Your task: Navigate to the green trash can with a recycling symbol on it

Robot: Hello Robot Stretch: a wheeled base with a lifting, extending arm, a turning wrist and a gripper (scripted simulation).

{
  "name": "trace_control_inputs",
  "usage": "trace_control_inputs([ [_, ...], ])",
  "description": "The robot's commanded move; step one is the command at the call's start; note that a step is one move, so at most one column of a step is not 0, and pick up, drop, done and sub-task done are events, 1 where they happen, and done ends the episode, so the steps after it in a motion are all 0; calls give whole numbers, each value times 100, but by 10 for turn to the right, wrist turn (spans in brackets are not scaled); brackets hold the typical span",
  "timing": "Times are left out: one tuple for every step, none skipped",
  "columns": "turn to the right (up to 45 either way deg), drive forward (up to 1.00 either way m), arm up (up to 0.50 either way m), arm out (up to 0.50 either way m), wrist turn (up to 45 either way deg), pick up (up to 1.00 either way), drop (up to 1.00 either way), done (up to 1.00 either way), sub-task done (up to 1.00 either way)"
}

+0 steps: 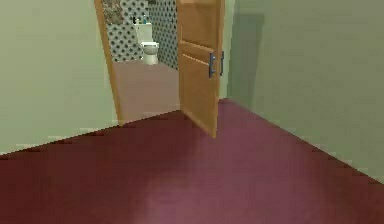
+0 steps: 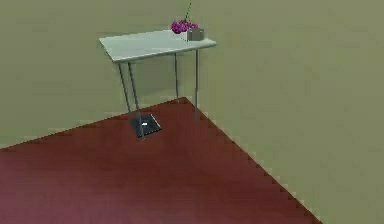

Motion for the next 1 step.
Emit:
trace_control_inputs([
  [-450, 0, 0, 0, 0, 0, 0, 0, 0],
])
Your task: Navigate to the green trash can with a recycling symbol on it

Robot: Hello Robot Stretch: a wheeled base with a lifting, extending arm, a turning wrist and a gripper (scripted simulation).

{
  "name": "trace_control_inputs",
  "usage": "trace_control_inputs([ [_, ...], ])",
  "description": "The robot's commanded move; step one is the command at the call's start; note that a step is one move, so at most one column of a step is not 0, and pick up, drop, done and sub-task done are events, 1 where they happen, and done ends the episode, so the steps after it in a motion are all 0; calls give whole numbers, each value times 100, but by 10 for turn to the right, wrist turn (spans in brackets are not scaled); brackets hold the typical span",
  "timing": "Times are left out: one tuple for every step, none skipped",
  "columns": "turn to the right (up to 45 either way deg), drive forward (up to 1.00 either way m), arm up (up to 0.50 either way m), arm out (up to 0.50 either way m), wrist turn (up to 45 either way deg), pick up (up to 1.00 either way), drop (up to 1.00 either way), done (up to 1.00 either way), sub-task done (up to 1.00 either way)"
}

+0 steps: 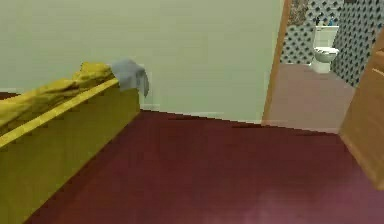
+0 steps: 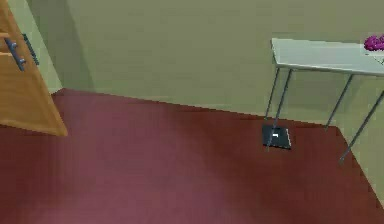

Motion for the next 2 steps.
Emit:
trace_control_inputs([
  [-450, 0, 0, 0, 0, 0, 0, 0, 0],
  [-420, 0, 0, 0, 0, 0, 0, 0, 0],
])
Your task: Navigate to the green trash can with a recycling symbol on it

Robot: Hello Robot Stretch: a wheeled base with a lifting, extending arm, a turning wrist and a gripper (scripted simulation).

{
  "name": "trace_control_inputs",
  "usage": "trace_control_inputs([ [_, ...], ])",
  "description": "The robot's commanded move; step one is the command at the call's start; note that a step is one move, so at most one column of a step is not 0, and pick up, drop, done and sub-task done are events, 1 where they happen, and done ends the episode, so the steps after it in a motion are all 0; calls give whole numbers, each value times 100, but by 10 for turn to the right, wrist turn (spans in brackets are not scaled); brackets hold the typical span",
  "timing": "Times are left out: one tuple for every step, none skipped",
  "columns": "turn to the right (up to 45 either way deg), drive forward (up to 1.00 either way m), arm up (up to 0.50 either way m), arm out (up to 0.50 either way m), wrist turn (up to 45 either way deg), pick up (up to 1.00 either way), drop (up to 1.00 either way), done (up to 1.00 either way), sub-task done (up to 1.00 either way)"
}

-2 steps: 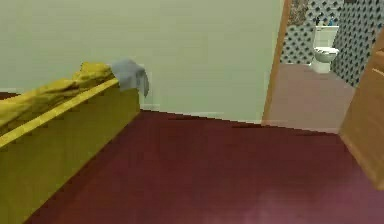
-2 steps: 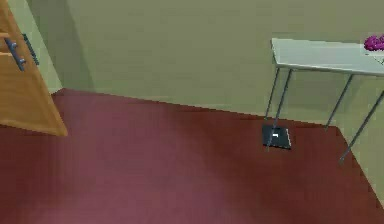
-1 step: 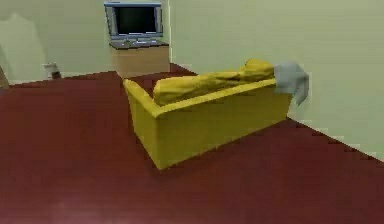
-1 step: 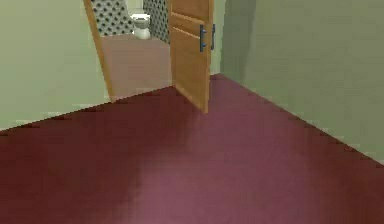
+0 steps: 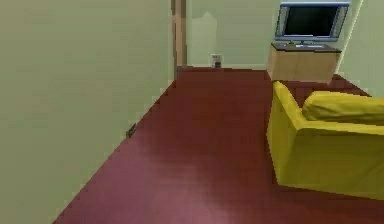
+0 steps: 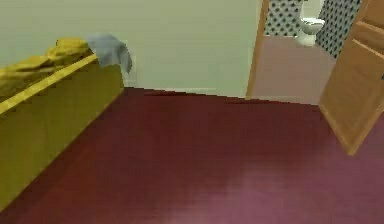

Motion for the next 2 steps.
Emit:
trace_control_inputs([
  [0, 100, 0, 0, 0, 0, 0, 0, 0],
  [0, 100, 0, 0, 0, 0, 0, 0, 0],
])
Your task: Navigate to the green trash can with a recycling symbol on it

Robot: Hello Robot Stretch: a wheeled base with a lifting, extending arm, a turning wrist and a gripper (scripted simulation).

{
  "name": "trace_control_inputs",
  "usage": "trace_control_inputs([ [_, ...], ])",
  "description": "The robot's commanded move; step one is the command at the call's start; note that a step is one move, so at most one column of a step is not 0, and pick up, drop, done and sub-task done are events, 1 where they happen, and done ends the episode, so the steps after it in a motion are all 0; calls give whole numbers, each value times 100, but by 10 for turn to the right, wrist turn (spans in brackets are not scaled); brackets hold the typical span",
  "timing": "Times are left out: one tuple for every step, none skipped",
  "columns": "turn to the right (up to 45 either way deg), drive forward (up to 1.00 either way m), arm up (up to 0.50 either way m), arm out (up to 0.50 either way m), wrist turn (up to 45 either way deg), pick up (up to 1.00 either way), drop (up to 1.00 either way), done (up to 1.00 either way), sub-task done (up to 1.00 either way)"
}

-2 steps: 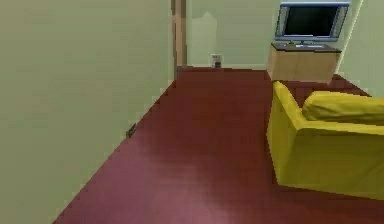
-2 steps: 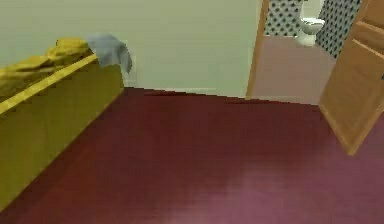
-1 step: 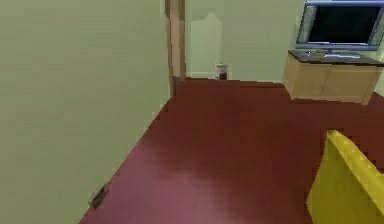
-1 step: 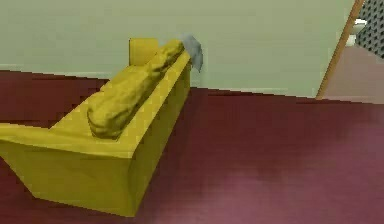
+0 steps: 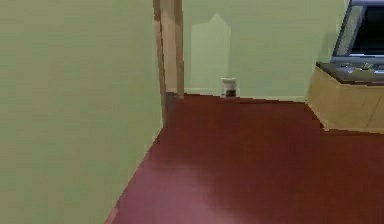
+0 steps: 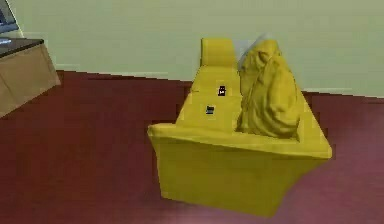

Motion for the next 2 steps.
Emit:
trace_control_inputs([
  [0, 100, 0, 0, 0, 0, 0, 0, 0],
  [0, 100, 0, 0, 0, 0, 0, 0, 0],
])
